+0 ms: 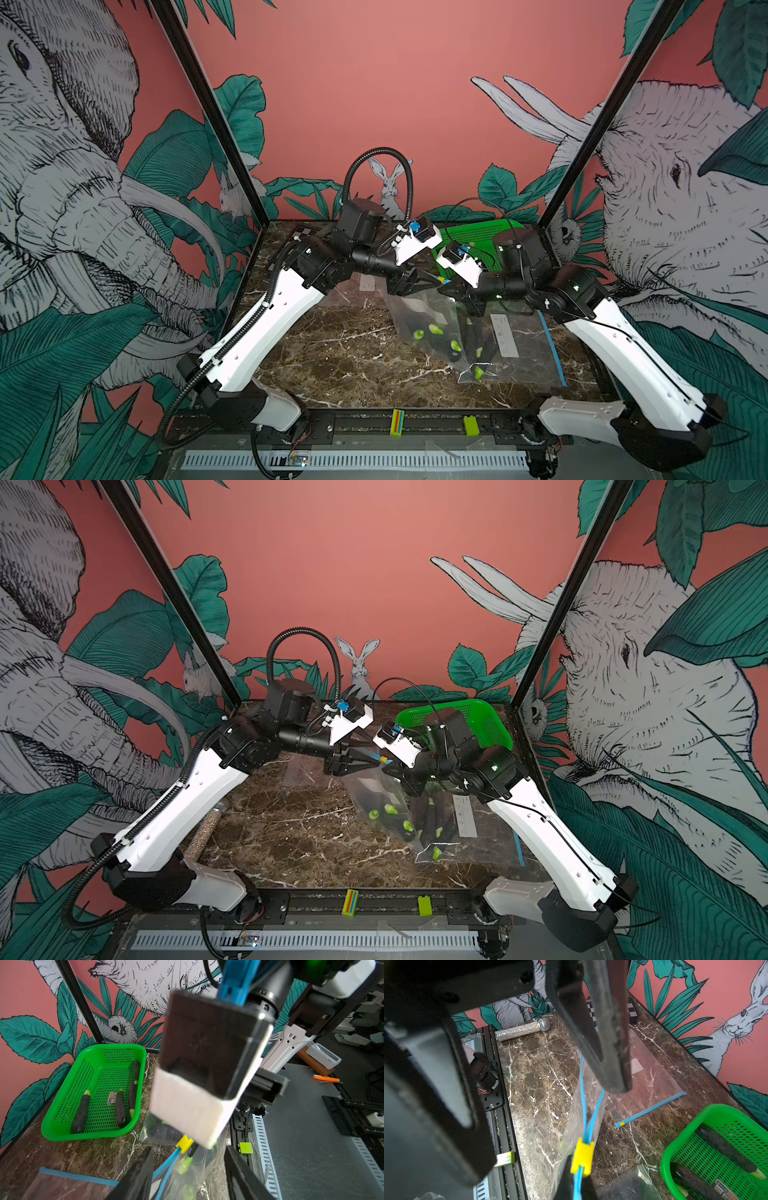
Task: Place the eggplant in a zip-top bag and seal the zipper
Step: Zip the zipper on the zipper food storage bag.
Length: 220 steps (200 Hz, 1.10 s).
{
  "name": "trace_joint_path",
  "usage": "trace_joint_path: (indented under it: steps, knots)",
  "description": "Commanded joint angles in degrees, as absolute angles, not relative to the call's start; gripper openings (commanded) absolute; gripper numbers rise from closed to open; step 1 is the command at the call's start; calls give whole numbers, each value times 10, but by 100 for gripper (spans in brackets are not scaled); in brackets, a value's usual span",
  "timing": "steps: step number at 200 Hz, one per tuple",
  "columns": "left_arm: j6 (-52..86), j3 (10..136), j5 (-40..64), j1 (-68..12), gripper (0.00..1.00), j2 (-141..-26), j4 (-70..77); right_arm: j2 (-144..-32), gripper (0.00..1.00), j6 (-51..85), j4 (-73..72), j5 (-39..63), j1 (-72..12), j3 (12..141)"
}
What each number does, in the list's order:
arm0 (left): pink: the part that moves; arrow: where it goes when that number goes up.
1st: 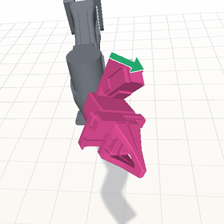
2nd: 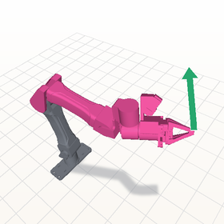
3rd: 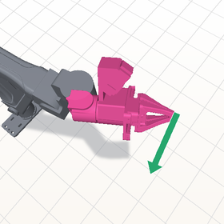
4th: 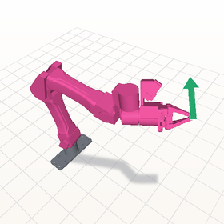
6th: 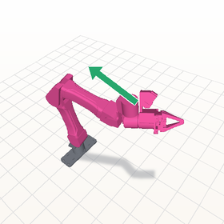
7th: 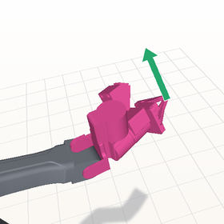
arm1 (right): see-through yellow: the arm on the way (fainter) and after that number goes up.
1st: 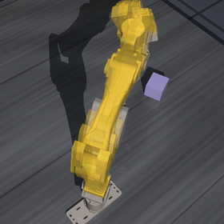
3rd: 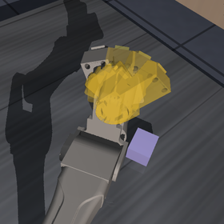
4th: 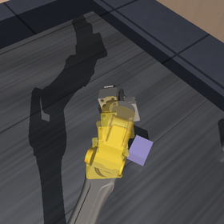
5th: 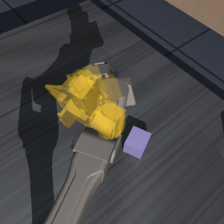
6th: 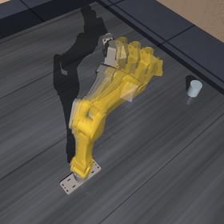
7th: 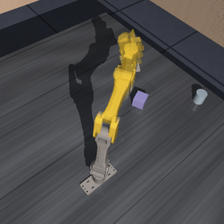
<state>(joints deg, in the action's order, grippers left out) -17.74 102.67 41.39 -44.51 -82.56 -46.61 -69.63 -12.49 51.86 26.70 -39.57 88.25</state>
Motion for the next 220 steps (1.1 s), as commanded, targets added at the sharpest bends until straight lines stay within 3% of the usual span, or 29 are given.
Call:
trace_joint_path:
  steps: [1,126,220]
  knots:
    - [-210,1034,451,-442,56,-820,-488,-685,0,-132,507,294,-392,892]
    - [-259,1080,523,-430,55,-879,-524,-679,0,-129,505,322,-390,889]
    - [-283,1084,540,-430,21,-899,-559,-682,0,-132,510,307,-388,889]
